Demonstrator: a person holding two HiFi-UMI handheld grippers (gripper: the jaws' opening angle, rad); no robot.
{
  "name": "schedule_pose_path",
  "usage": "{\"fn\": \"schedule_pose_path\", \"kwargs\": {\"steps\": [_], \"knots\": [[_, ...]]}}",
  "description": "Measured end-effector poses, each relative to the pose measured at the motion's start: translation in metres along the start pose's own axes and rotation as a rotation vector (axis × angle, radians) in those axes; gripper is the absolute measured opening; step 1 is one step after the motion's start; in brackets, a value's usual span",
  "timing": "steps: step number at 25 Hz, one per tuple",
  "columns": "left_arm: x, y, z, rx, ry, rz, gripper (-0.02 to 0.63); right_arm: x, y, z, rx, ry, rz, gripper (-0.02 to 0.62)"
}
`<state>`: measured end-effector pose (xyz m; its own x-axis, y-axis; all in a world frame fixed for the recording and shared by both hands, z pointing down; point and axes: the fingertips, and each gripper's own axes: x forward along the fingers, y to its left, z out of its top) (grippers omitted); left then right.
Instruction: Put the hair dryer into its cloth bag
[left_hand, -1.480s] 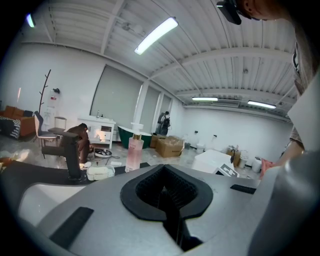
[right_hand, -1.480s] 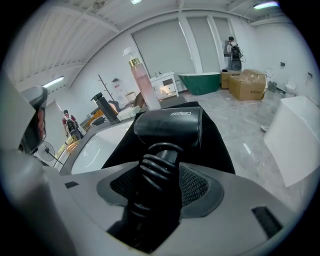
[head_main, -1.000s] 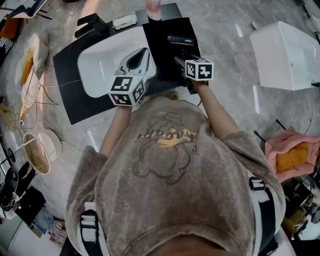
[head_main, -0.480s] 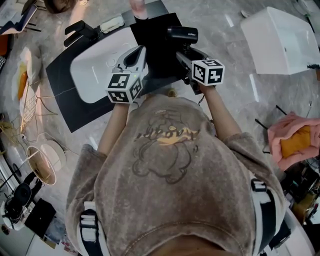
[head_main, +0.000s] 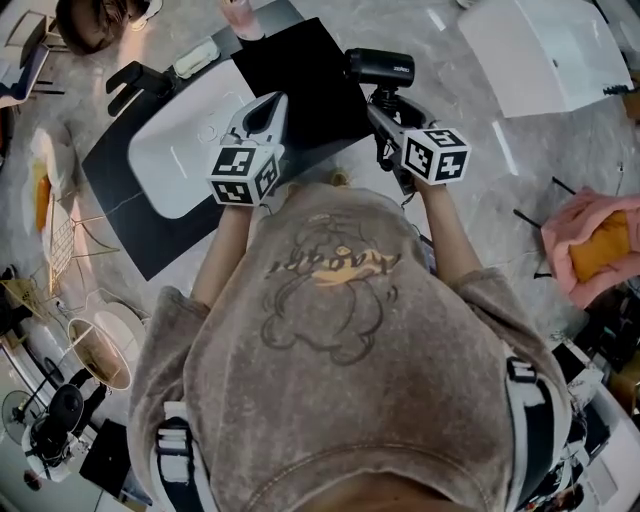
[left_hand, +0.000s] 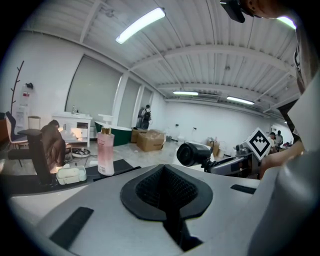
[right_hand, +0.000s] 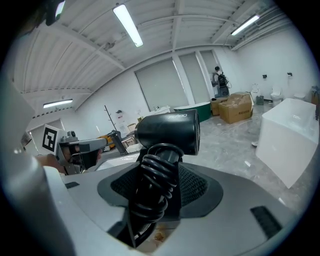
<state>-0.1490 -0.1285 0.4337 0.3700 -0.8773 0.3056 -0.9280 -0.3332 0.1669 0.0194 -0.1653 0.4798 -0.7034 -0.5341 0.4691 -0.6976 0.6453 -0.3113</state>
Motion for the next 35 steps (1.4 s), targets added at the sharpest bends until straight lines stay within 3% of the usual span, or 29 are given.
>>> {"fn": "schedule_pose_path", "kwargs": {"steps": [4,11,17,22,26,31,35], "knots": [[0.005,-0.015,-0.007,0.027,0.031,-0.043,0.018,-0.026,-0.008,-0.008,0.022,-0.024,-0.027,0.235],[0.019,-0.051,-0.026,0.072,0.109,-0.199,0.031,-0.053,-0.016,-0.017,0.063,-0.059,-0.063,0.235],[0.023,-0.077,-0.033,0.095,0.152,-0.263,0.155,-0.08,-0.019,-0.022,0.076,-0.075,-0.082,0.235],[0.036,-0.082,-0.067,0.188,0.295,-0.338,0.272,-0.078,-0.022,-0.025,0.097,-0.077,-0.096,0.235],[0.044,-0.082,-0.105,0.304,0.43,-0.38,0.272,-0.078,-0.025,-0.027,0.101,-0.074,-0.104,0.235],[0.05,-0.087,-0.149,0.446,0.555,-0.441,0.215,-0.086,-0.028,-0.034,0.112,-0.074,-0.119,0.235],[0.05,-0.086,-0.174,0.481,0.632,-0.475,0.171,-0.088,-0.028,-0.037,0.123,-0.073,-0.135,0.235]]}}
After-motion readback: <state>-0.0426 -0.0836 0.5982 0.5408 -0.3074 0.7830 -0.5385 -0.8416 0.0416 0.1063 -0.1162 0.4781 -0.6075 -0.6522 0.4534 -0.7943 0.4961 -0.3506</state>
